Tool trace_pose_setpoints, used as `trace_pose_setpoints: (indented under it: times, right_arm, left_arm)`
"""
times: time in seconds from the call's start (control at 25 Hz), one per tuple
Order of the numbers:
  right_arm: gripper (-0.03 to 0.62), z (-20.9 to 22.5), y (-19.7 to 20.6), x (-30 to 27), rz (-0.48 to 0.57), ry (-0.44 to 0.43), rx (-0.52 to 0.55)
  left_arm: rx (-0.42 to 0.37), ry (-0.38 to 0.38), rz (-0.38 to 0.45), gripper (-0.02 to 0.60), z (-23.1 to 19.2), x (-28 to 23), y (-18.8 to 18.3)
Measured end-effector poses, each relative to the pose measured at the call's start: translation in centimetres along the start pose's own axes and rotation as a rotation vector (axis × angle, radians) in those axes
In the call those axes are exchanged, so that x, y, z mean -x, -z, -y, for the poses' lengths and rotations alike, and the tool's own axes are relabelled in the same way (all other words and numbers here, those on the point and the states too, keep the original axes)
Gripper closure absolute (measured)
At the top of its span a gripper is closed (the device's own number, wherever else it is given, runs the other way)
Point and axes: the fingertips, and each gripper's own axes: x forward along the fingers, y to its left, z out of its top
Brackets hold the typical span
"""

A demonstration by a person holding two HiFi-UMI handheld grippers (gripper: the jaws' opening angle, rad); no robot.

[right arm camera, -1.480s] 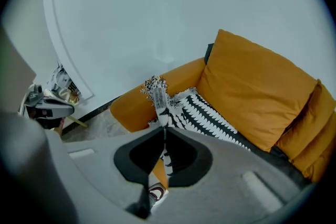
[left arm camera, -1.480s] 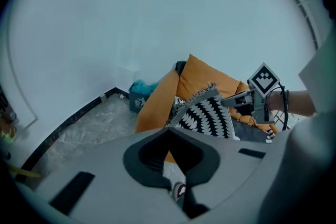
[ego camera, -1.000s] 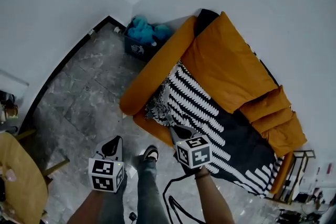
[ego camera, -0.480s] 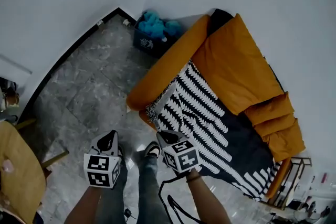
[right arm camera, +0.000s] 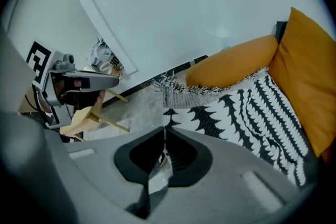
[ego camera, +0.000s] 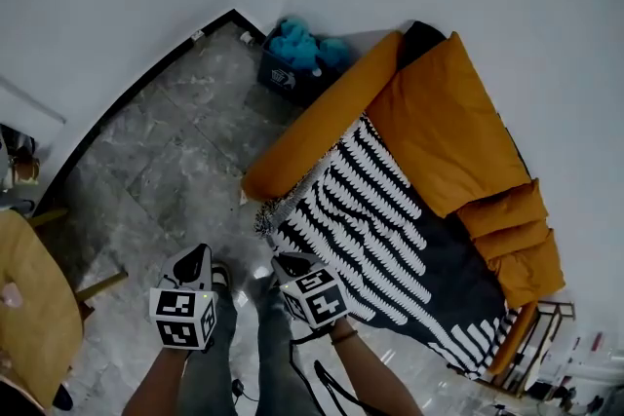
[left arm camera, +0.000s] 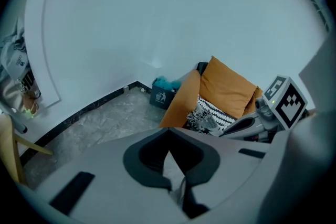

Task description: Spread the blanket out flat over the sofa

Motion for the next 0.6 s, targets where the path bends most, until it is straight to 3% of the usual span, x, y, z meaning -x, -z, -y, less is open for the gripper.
trace_pose_setpoints:
  times: [0.6]
  right_arm:
    - [0.576,-1.4,2.2,-5.2,0.000,-0.042,-0.055]
  left_arm:
    - [-0.034,-0.011,-0.022,0.591,-1.1,-0.5,1.5]
